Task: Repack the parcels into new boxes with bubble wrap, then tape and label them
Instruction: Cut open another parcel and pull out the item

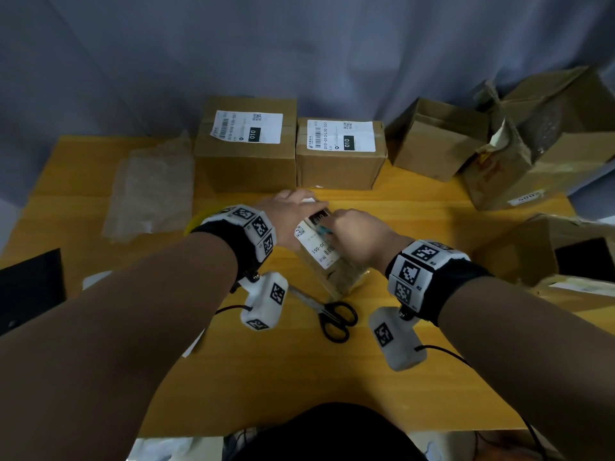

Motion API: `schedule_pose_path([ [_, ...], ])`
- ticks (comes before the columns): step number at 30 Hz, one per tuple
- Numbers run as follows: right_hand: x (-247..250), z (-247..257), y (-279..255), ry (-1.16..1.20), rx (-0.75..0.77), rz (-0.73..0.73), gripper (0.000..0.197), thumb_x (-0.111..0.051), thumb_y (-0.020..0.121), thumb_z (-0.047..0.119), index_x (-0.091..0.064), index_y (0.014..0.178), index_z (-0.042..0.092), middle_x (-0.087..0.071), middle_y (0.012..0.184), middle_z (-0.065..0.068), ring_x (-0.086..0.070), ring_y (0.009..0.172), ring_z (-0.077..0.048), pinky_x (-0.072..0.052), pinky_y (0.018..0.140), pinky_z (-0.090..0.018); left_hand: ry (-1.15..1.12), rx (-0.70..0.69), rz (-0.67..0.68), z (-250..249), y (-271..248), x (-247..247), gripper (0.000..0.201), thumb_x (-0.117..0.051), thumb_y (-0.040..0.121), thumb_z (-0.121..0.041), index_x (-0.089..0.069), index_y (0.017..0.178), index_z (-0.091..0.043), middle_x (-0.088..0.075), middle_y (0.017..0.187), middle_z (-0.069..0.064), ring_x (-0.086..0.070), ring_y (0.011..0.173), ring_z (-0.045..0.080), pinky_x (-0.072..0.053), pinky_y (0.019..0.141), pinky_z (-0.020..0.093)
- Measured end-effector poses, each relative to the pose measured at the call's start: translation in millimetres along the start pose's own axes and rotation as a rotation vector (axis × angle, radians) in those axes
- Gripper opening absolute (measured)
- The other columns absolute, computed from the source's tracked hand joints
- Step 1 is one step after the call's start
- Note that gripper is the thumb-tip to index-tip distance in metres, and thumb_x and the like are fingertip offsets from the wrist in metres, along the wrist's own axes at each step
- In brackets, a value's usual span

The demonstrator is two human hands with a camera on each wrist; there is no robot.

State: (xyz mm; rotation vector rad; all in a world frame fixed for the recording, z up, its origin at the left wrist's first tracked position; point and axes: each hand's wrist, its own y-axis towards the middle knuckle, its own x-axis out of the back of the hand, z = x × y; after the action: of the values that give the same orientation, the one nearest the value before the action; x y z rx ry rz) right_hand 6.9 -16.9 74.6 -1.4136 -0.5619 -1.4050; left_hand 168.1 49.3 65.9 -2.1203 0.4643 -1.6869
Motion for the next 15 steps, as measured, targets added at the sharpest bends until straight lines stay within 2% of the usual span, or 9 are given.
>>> schedule_pose_path([
  [3, 1.0, -3.6, -3.2, 0.08, -0.051, 0.012, 0.026, -0.052, 0.093, 0.014, -0.058, 0.117, 0.011, -0.06, 0.11, -0.009, -0.059, 0.096, -0.025, -0.041, 0.07, -0.028, 0.099, 0.014, -0.035, -5.1, 3.5, 3.3, 0.099, -0.078, 0.07, -0.042, -0.017, 0.148, -0.039, -0.02, 0.148, -0.003, -0.024, 0.134, 0.025, -0.032, 0.104, 0.045],
  [9, 2.4, -13.2, -22.1, 0.117, -0.06, 0.053, 0.022, -0.045, 0.096, 0.016, -0.059, 0.11, 0.008, -0.061, 0.107, -0.013, -0.057, 0.096, -0.029, -0.04, 0.07, -0.031, 0.161, 0.032, -0.023, -9.3, 6.5, 9.1, 0.101, -0.082, 0.063, -0.042, -0.023, 0.145, -0.036, -0.029, 0.139, 0.001, -0.032, 0.127, 0.026, -0.036, 0.098, 0.045],
  [15, 4.6, -21.1, -41.1, 0.143, -0.101, 0.073, 0.025, -0.047, 0.097, 0.02, -0.061, 0.115, 0.01, -0.063, 0.111, -0.011, -0.058, 0.098, -0.027, -0.04, 0.07, -0.028, 0.237, 0.06, -0.027, -15.8, 8.0, 11.0, 0.1, -0.083, 0.062, -0.042, -0.025, 0.143, -0.035, -0.031, 0.136, 0.002, -0.034, 0.125, 0.026, -0.041, 0.094, 0.046],
])
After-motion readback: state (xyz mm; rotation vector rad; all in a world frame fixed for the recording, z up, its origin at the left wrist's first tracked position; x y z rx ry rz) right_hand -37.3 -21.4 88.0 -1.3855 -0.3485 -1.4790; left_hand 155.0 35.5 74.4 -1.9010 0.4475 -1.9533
